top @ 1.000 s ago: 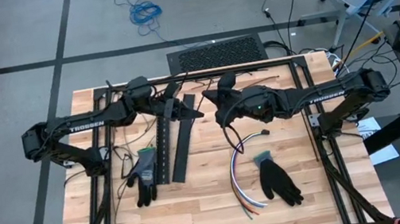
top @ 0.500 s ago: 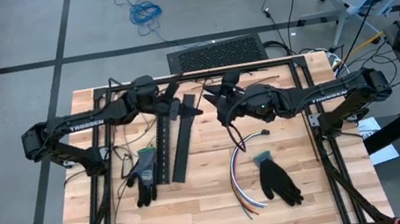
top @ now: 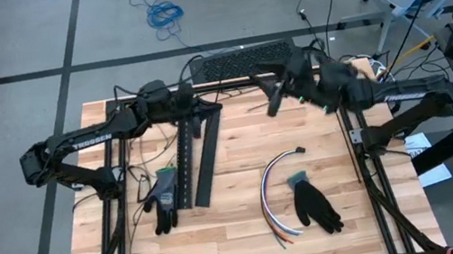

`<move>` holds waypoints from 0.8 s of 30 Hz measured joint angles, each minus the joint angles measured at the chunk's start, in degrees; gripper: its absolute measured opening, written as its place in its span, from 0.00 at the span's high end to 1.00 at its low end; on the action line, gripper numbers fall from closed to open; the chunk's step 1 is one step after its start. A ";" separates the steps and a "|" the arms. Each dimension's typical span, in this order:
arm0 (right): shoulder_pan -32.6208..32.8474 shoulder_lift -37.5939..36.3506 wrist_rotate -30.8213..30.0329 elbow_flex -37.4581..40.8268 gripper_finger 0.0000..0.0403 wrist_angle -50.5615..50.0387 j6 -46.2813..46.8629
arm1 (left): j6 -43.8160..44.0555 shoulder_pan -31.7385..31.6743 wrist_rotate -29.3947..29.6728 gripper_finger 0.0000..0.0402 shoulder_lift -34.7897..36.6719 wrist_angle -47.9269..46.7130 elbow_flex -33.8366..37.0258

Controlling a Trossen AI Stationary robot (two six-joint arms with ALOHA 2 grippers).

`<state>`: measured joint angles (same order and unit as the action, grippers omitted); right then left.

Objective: Ziptie cables
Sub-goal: Wrap the cable wires with the black ziptie

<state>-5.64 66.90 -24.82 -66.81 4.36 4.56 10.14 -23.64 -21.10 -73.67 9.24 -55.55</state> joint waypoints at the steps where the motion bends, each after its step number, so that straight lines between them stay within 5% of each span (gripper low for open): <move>1: -1.92 -0.70 6.05 0.00 0.58 -1.99 5.95 | -4.39 0.59 1.29 1.00 0.69 0.11 0.00; 4: -5.82 -0.35 22.63 0.00 0.58 -4.28 17.78 | -15.67 2.56 3.72 1.00 2.33 -0.25 0.00; 6: -6.61 1.36 27.61 0.00 0.58 -4.02 20.38 | -19.57 3.86 4.11 1.00 3.14 -0.47 0.00; 15: -3.93 12.41 28.22 0.04 0.58 11.40 18.72 | -10.34 7.65 3.80 1.00 3.73 2.30 0.00; 24: -3.62 13.87 28.50 0.07 0.58 16.06 17.43 | -8.88 8.76 6.66 1.00 5.71 3.41 4.27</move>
<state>-9.26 80.77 3.68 -66.74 20.42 21.99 1.26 -14.88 -14.44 -67.96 12.66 -51.28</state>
